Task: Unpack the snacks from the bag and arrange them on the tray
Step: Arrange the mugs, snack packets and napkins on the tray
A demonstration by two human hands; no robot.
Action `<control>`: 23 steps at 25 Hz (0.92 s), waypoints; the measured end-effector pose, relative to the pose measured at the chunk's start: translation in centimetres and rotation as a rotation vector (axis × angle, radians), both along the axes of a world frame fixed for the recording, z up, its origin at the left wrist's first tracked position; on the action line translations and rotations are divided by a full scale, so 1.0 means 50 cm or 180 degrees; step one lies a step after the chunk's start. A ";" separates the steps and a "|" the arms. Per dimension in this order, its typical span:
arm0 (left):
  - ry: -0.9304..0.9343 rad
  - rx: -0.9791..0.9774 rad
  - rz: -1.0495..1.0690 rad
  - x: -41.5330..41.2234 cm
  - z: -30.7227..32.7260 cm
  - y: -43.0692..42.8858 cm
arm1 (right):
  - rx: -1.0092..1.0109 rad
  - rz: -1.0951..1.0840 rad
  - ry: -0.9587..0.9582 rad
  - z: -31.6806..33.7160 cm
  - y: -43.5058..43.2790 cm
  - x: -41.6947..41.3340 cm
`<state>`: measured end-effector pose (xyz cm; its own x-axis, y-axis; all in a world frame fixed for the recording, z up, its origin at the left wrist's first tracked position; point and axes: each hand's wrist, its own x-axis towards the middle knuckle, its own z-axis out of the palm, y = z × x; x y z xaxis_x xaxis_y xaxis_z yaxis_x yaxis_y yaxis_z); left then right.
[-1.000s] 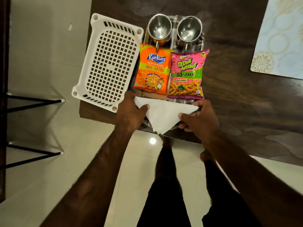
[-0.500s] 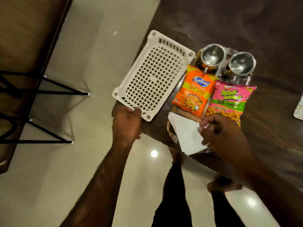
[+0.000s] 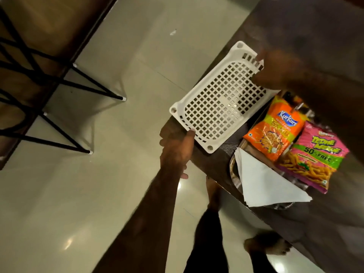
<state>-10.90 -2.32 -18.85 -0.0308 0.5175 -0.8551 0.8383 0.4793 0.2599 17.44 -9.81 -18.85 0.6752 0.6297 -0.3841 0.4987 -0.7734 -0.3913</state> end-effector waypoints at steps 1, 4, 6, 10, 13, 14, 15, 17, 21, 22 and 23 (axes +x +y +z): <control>-0.0034 -0.0015 0.0019 -0.005 -0.005 0.004 | -0.0112 -0.0056 0.0125 -0.014 0.000 -0.006; -0.0142 -0.0036 0.0141 -0.020 -0.016 0.015 | -0.0151 -0.0026 0.0209 -0.037 0.001 -0.033; -0.0249 -0.0080 0.0243 -0.034 -0.021 0.018 | -0.0046 0.0001 0.0267 -0.037 0.011 -0.048; -0.0481 -0.0157 0.0301 -0.062 -0.032 0.008 | 0.0099 0.0151 0.0377 -0.042 0.023 -0.077; -0.0602 -0.0167 0.0244 -0.067 -0.035 -0.002 | 0.0198 0.0231 0.0324 -0.038 0.029 -0.087; -0.0609 -0.0148 0.0217 -0.067 -0.035 -0.005 | 0.0203 0.0221 0.0354 -0.034 0.032 -0.085; -0.0603 -0.0122 0.0186 -0.068 -0.035 -0.006 | 0.0224 0.0220 0.0387 -0.031 0.034 -0.084; -0.0550 -0.0086 0.0129 -0.070 -0.033 -0.007 | 0.0277 0.0251 0.0424 -0.027 0.028 -0.085; -0.0248 0.0007 0.0061 -0.081 -0.014 -0.022 | 0.0410 0.0094 0.0281 -0.004 -0.024 -0.068; -0.0259 0.0016 0.0136 -0.085 -0.006 -0.036 | 0.0445 0.0093 0.0200 0.004 -0.042 -0.053; -0.0294 -0.0025 0.0236 -0.089 0.003 -0.057 | 0.0474 0.0128 0.0137 0.017 -0.062 -0.038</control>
